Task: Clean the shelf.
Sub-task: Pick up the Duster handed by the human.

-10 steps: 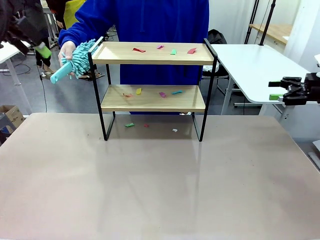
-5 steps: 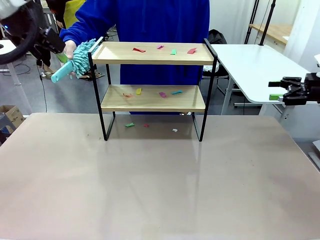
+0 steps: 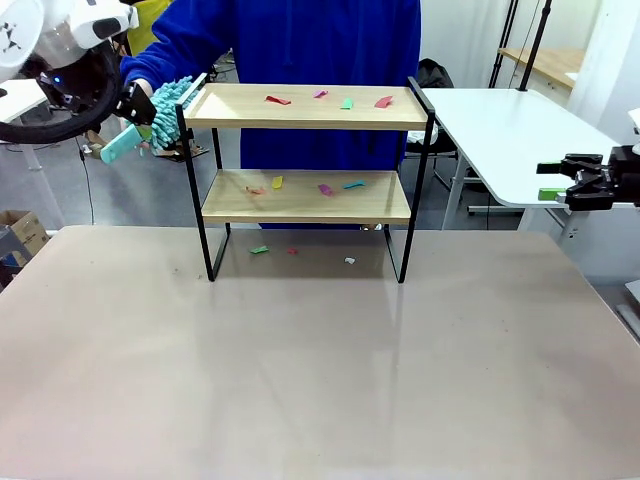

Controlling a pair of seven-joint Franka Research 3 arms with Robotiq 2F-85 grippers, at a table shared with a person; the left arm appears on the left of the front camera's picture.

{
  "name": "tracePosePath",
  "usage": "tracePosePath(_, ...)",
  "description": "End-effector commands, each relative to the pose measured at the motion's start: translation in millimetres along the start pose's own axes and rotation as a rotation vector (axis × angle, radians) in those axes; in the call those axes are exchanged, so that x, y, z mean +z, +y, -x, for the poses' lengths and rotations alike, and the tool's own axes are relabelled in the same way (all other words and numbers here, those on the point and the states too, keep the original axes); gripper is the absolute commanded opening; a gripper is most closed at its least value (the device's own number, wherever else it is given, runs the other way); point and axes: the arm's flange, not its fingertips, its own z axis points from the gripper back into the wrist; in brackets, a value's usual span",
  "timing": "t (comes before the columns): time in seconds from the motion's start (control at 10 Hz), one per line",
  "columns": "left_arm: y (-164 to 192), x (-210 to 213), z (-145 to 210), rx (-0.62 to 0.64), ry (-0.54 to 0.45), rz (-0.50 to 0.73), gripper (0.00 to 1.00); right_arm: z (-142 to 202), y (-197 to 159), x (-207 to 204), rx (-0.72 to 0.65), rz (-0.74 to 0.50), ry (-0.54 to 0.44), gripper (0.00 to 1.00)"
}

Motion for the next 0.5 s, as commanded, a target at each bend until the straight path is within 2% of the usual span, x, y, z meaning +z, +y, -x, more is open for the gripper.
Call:
tracePosePath(0.0,-4,-9,5,0.016,0.016,-0.029,1.00,-3,1,-1,0.006,-0.004,-0.001,1.00)
tracePosePath(0.4,1,-23,1,0.005,0.097,0.031,1.00,-3,1,-1,0.006,-0.004,-0.001,1.00)
